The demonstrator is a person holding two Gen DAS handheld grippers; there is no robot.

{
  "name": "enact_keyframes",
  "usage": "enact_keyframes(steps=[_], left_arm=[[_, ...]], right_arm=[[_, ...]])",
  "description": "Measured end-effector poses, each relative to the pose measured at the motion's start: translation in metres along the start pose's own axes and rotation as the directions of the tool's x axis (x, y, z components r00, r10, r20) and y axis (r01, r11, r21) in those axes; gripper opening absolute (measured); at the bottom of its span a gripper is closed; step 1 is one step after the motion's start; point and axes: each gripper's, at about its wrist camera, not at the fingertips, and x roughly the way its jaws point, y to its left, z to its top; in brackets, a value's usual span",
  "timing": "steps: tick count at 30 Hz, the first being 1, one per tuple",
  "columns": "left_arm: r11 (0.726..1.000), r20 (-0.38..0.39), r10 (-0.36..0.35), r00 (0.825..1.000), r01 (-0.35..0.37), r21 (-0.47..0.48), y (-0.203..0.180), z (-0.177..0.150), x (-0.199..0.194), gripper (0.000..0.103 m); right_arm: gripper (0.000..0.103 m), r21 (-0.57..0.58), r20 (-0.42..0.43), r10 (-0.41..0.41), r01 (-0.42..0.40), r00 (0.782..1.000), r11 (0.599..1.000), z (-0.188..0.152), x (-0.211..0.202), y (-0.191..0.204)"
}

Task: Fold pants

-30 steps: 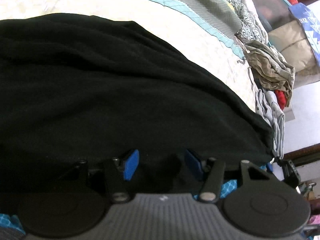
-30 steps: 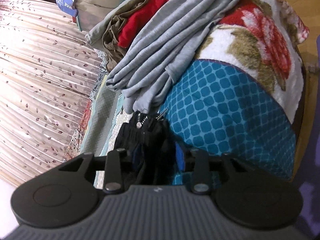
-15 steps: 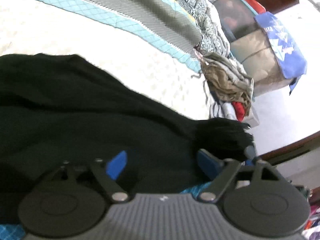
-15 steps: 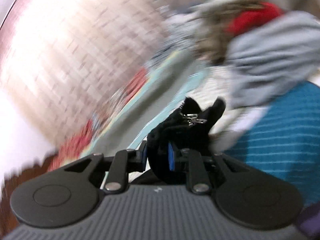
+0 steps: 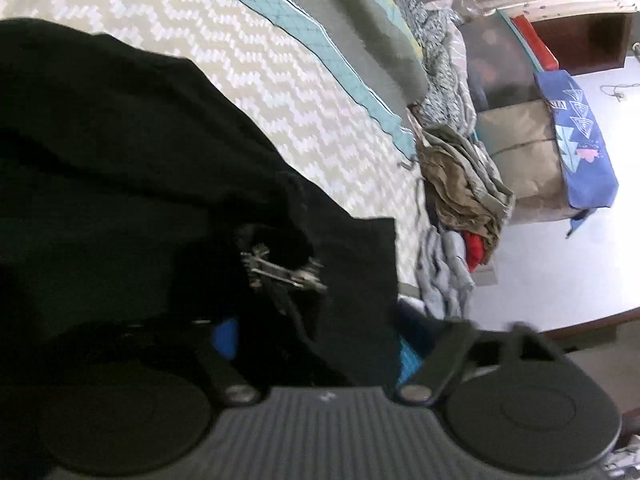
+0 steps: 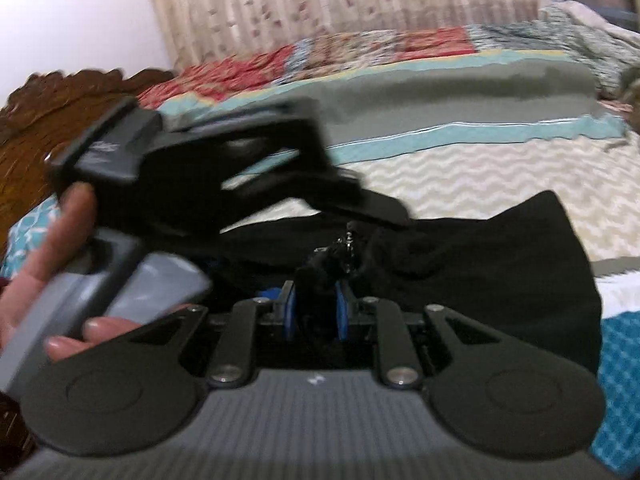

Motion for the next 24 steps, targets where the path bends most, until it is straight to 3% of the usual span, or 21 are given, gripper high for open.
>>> enact_keyframes(steps=[1, 4, 6, 8, 13, 17, 21, 24], left_arm=[[1.000, 0.001, 0.023, 1.000, -0.023, 0.008, 0.003, 0.002, -0.001, 0.031], [1.000, 0.012, 0.031, 0.999, -0.031, 0.002, 0.016, 0.006, -0.008, 0.021], [0.999, 0.032, 0.042, 0.999, -0.042, -0.001, 0.022, 0.007, -0.015, 0.020], [0.999, 0.048, 0.052, 0.998, -0.052, 0.002, 0.027, 0.007, -0.022, 0.020], [0.996, 0.074, 0.072, 0.995, -0.076, 0.045, 0.028, 0.000, -0.039, 0.020], [0.994, 0.104, 0.091, 0.990, -0.097, 0.059, 0.033, -0.006, -0.053, 0.020], [0.991, 0.152, 0.120, 0.981, -0.128, 0.046, 0.042, -0.008, -0.074, 0.020], [0.985, 0.174, 0.161, 0.972, -0.168, 0.025, 0.051, -0.006, -0.085, 0.021]], right_arm=[[0.023, -0.020, 0.001, -0.010, 0.010, 1.000, 1.000, -0.001, 0.002, 0.003], [0.034, -0.043, 0.004, -0.007, 0.008, 1.000, 0.999, -0.003, 0.001, 0.001], [0.037, 0.014, 0.005, 0.054, -0.054, 0.999, 0.998, -0.005, -0.004, -0.010], [0.037, 0.055, 0.020, 0.056, -0.057, 0.998, 0.997, -0.008, -0.015, -0.019], [0.037, 0.222, 0.090, -0.098, 0.076, 0.991, 0.972, -0.019, -0.046, -0.063], [0.039, 0.405, 0.101, -0.232, 0.172, 0.968, 0.898, -0.030, -0.067, -0.106], [0.039, 0.505, 0.065, -0.231, 0.168, 0.971, 0.847, -0.041, -0.069, -0.125], [0.039, 0.501, 0.036, -0.202, 0.157, 0.979, 0.851, -0.043, -0.057, -0.119]])
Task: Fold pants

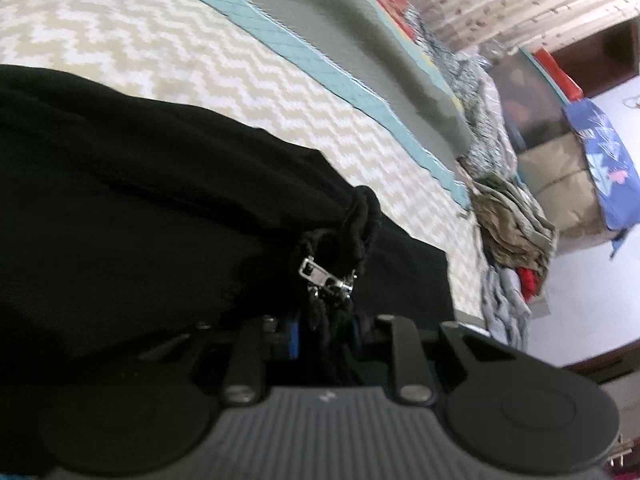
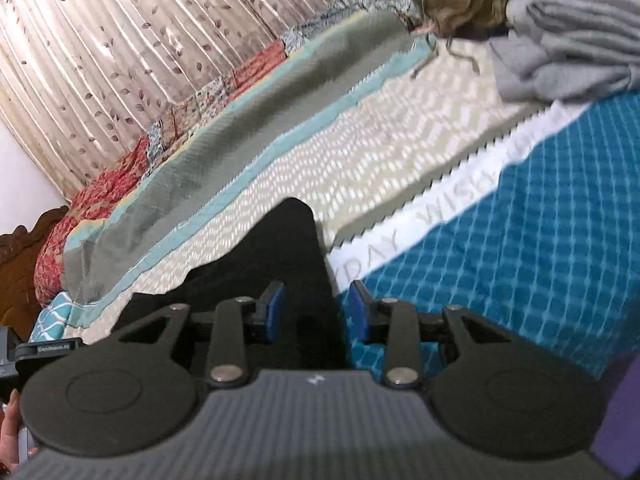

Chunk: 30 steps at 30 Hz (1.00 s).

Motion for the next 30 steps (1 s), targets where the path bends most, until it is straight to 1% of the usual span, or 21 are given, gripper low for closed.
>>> enact_keyframes(steps=[1, 2, 3, 4, 5, 7, 9, 10, 14, 16, 17, 19, 21, 23, 26, 28, 30], left_arm=[[1.000, -0.003, 0.018, 1.000, -0.018, -0.003, 0.002, 0.000, 0.001, 0.023], [0.999, -0.010, 0.043, 0.999, -0.043, 0.002, 0.003, 0.000, 0.003, 0.027], [0.997, -0.021, 0.082, 0.996, -0.082, 0.014, 0.004, -0.001, 0.007, 0.028], [0.993, -0.029, 0.116, 0.993, -0.115, 0.027, 0.005, -0.003, 0.010, 0.031], [0.992, -0.033, 0.123, 0.992, -0.122, 0.035, 0.006, -0.005, 0.012, 0.032], [0.992, -0.028, 0.118, 0.993, -0.117, 0.039, 0.005, -0.005, 0.011, 0.034], [0.989, -0.019, 0.136, 0.991, -0.135, 0.054, 0.003, -0.002, 0.009, 0.037], [0.986, -0.014, 0.153, 0.988, -0.152, 0.066, 0.001, -0.001, 0.008, 0.041], [0.974, 0.011, 0.202, 0.979, -0.202, 0.099, -0.009, -0.002, 0.000, 0.045], [0.964, 0.035, 0.226, 0.974, -0.228, 0.134, -0.015, -0.003, -0.008, 0.045], [0.958, 0.048, 0.239, 0.970, -0.244, 0.150, -0.018, -0.005, -0.014, 0.045], [0.945, 0.080, 0.263, 0.961, -0.274, 0.181, -0.024, -0.007, -0.022, 0.045], [0.933, 0.108, 0.278, 0.954, -0.295, 0.205, -0.027, -0.010, -0.031, 0.046], [0.926, 0.117, 0.290, 0.950, -0.310, 0.217, -0.025, -0.012, -0.036, 0.046], [0.918, 0.116, 0.305, 0.945, -0.324, 0.227, -0.023, -0.015, -0.036, 0.046], [0.912, 0.116, 0.317, 0.941, -0.336, 0.235, -0.022, -0.018, -0.037, 0.046], [0.906, 0.119, 0.326, 0.938, -0.346, 0.243, -0.019, -0.020, -0.039, 0.046]], right_arm=[[0.039, -0.016, -0.026, 0.003, -0.003, 1.000, 1.000, -0.004, 0.005, 0.004], [0.039, -0.030, -0.049, 0.002, -0.003, 0.999, 1.000, -0.008, 0.007, 0.007], [0.039, -0.051, -0.081, -0.009, 0.005, 0.997, 0.999, -0.010, 0.015, 0.012], [0.039, -0.078, -0.118, -0.029, 0.020, 0.993, 0.997, -0.015, 0.023, 0.017], [0.039, -0.110, -0.131, -0.061, 0.046, 0.990, 0.993, -0.020, 0.029, 0.023], [0.039, -0.155, -0.109, -0.085, 0.067, 0.990, 0.986, -0.024, 0.030, 0.028], [0.038, -0.186, -0.109, -0.097, 0.076, 0.989, 0.980, -0.025, 0.027, 0.034], [0.038, -0.187, -0.110, -0.097, 0.075, 0.989, 0.980, -0.026, 0.025, 0.033], [0.038, -0.179, -0.108, -0.103, 0.083, 0.989, 0.980, -0.026, 0.022, 0.032], [0.038, -0.189, -0.093, -0.121, 0.101, 0.988, 0.977, -0.024, 0.021, 0.038], [0.039, -0.204, -0.065, -0.135, 0.119, 0.989, 0.972, -0.024, 0.016, 0.042], [0.039, -0.256, 0.006, -0.156, 0.152, 0.988, 0.955, -0.022, 0.018, 0.046], [0.039, -0.324, 0.067, -0.149, 0.163, 0.987, 0.932, -0.025, 0.010, 0.060], [0.039, -0.365, 0.094, -0.108, 0.135, 0.990, 0.921, -0.028, 0.005, 0.073], [0.039, -0.416, 0.088, -0.034, 0.068, 0.996, 0.907, -0.033, 0.003, 0.092], [0.039, -0.457, 0.054, 0.009, 0.017, 0.999, 0.890, -0.040, 0.006, 0.106], [0.039, -0.479, 0.004, 0.024, -0.020, 1.000, 0.877, -0.047, 0.015, 0.116]])
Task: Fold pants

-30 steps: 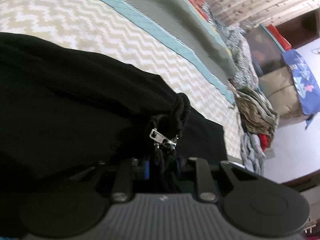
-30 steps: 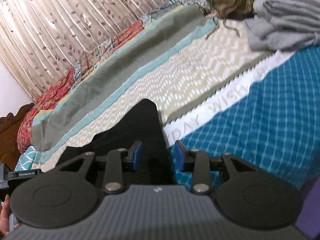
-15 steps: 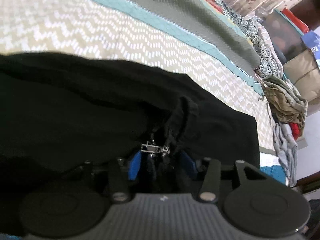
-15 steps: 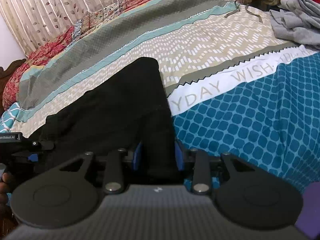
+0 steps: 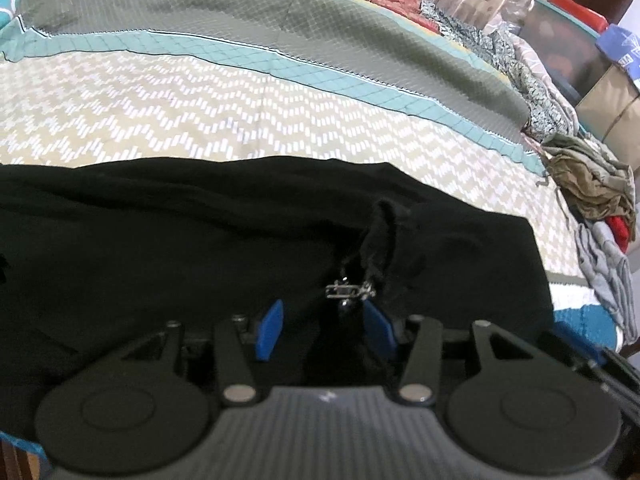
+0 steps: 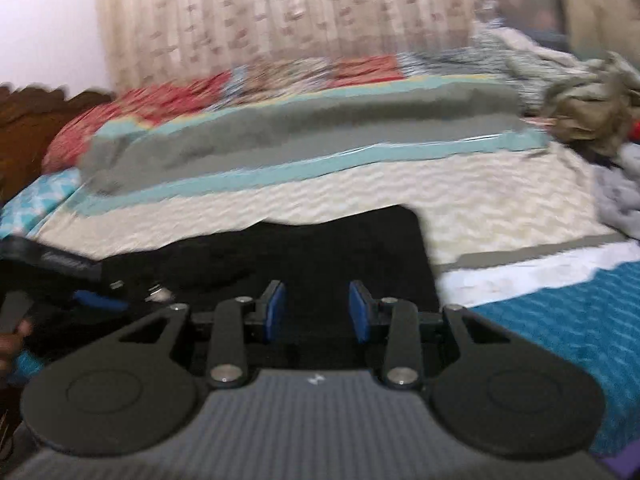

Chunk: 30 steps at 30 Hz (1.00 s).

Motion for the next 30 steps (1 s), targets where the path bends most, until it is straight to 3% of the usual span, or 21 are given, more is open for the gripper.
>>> enact_keyframes(steps=[3, 9, 17, 23, 30], left_arm=[[1.000, 0.007, 0.021, 1.000, -0.021, 0.017, 0.005, -0.004, -0.005, 0.046], [0.996, 0.030, 0.076, 0.997, -0.078, 0.052, 0.015, -0.010, -0.011, 0.048], [0.986, 0.066, 0.133, 0.989, -0.139, 0.095, 0.025, -0.018, -0.019, 0.050], [0.984, 0.082, 0.144, 0.986, -0.152, 0.093, 0.038, -0.021, -0.024, 0.051], [0.987, 0.106, 0.135, 0.985, -0.143, 0.077, 0.055, -0.027, -0.037, 0.051]], right_arm=[[0.039, -0.019, -0.084, 0.048, -0.050, 0.995, 0.999, -0.005, 0.018, 0.015], [0.040, -0.015, -0.230, 0.033, -0.038, 0.973, 0.999, -0.015, 0.043, 0.028], [0.040, 0.076, -0.250, 0.036, -0.018, 0.968, 0.997, -0.011, 0.040, 0.029], [0.040, 0.017, -0.192, 0.053, -0.051, 0.980, 0.999, -0.003, 0.031, 0.054], [0.040, -0.049, -0.241, 0.090, -0.105, 0.966, 0.993, 0.001, 0.051, 0.085]])
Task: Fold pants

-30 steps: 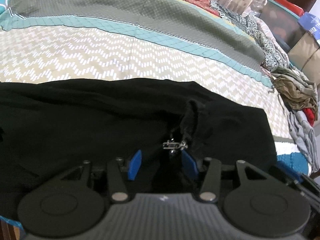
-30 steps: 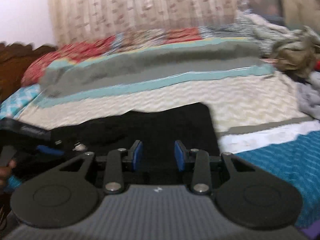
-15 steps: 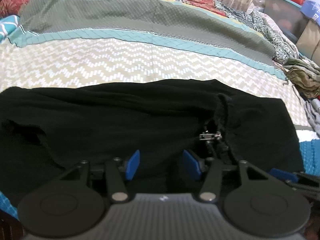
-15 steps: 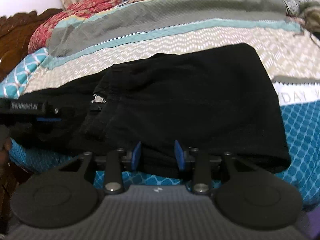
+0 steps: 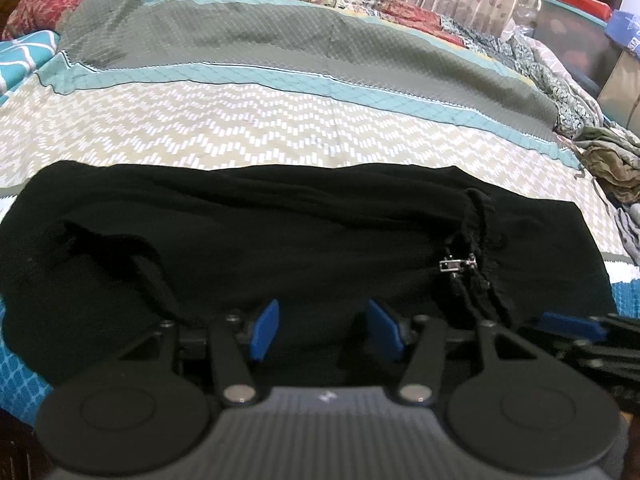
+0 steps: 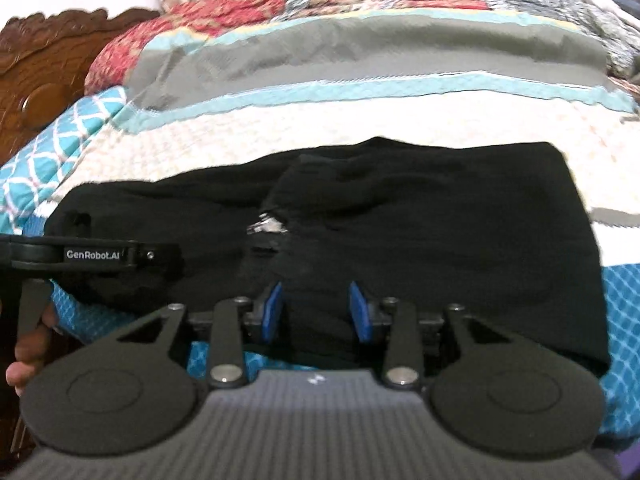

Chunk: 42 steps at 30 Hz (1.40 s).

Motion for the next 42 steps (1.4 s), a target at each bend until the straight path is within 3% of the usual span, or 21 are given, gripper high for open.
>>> enact_keyframes(steps=[5, 8, 9, 12, 14, 16, 19, 21, 24, 25, 27, 28, 29, 31, 32, 35, 38, 42], left_arm=[[0.997, 0.070, -0.071, 0.995, 0.073, -0.024, 0.025, -0.008, -0.031, 0.053], [0.984, 0.185, -0.124, 0.975, 0.145, -0.107, 0.060, -0.014, -0.067, 0.073], [0.980, 0.221, -0.113, 0.969, 0.146, -0.137, 0.073, -0.016, -0.077, 0.084], [0.953, 0.282, -0.028, 0.959, 0.111, -0.281, 0.121, -0.025, -0.100, 0.091], [0.909, 0.269, 0.003, 0.963, 0.109, -0.403, 0.155, -0.032, -0.101, 0.094], [0.834, 0.230, -0.006, 0.973, 0.132, -0.535, 0.187, -0.039, -0.094, 0.093], [0.711, 0.241, -0.099, 0.966, 0.238, -0.662, 0.217, -0.049, -0.078, 0.093], [0.652, 0.256, -0.146, 0.956, 0.287, -0.701, 0.225, -0.050, -0.067, 0.093], [0.599, 0.264, -0.189, 0.946, 0.324, -0.732, 0.222, -0.047, -0.049, 0.093], [0.594, 0.264, -0.185, 0.947, 0.322, -0.737, 0.222, -0.045, -0.045, 0.092], [0.611, 0.262, -0.158, 0.952, 0.303, -0.732, 0.219, -0.039, -0.037, 0.070], [0.617, 0.259, -0.147, 0.955, 0.293, -0.730, 0.219, -0.037, -0.035, 0.042], [0.615, 0.264, -0.148, 0.953, 0.298, -0.730, 0.220, -0.035, -0.033, 0.031], [0.602, 0.291, -0.147, 0.945, 0.319, -0.732, 0.220, -0.034, -0.040, 0.024], [0.618, 0.311, -0.151, 0.938, 0.335, -0.712, 0.215, -0.030, -0.047, 0.023], [0.694, 0.348, -0.162, 0.923, 0.357, -0.625, 0.193, -0.015, -0.068, 0.023], [0.783, 0.364, -0.175, 0.915, 0.354, -0.512, 0.161, 0.004, -0.084, 0.023], [0.849, 0.371, -0.202, 0.906, 0.351, -0.395, 0.127, 0.019, -0.099, 0.023]], right_arm=[[0.044, -0.037, -0.082, -0.023, 0.020, 0.996, 0.999, -0.002, 0.023, 0.013], [0.045, -0.058, -0.080, -0.036, 0.031, 0.996, 0.998, -0.003, 0.024, 0.017], [0.045, -0.060, -0.081, -0.037, 0.032, 0.996, 0.998, -0.003, 0.023, 0.017], [0.045, -0.051, -0.078, -0.035, 0.031, 0.996, 0.998, -0.003, 0.023, 0.018], [0.046, -0.054, -0.073, -0.040, 0.036, 0.997, 0.998, -0.004, 0.024, 0.021], [0.048, -0.060, -0.063, -0.039, 0.035, 0.997, 0.998, -0.005, 0.023, 0.025], [0.049, -0.084, -0.049, -0.045, 0.041, 0.998, 0.996, -0.008, 0.022, 0.028], [0.048, -0.098, -0.026, -0.043, 0.041, 0.999, 0.994, -0.008, 0.018, 0.030], [0.048, -0.130, 0.033, -0.020, 0.024, 0.999, 0.991, -0.006, 0.009, 0.036], [0.048, -0.144, 0.048, -0.001, 0.008, 0.999, 0.990, -0.006, 0.007, 0.037], [0.048, -0.194, 0.073, 0.048, -0.033, 0.996, 0.981, -0.005, 0.001, 0.047], [0.048, -0.224, 0.081, 0.068, -0.049, 0.994, 0.973, -0.006, 0.000, 0.054], [0.048, -0.259, 0.087, 0.089, -0.064, 0.992, 0.964, -0.006, -0.002, 0.061], [0.048, -0.306, 0.078, 0.119, -0.090, 0.990, 0.948, -0.006, 0.000, 0.072], [0.048, -0.325, 0.066, 0.136, -0.108, 0.989, 0.940, -0.004, 0.002, 0.078], [0.049, -0.375, 0.035, 0.207, -0.179, 0.978, 0.909, 0.008, 0.011, 0.099], [0.061, -0.416, 0.044, 0.285, -0.242, 0.957, 0.877, 0.028, 0.015, 0.126], [0.073, -0.431, 0.056, 0.366, -0.308, 0.929, 0.848, 0.050, 0.017, 0.156]])
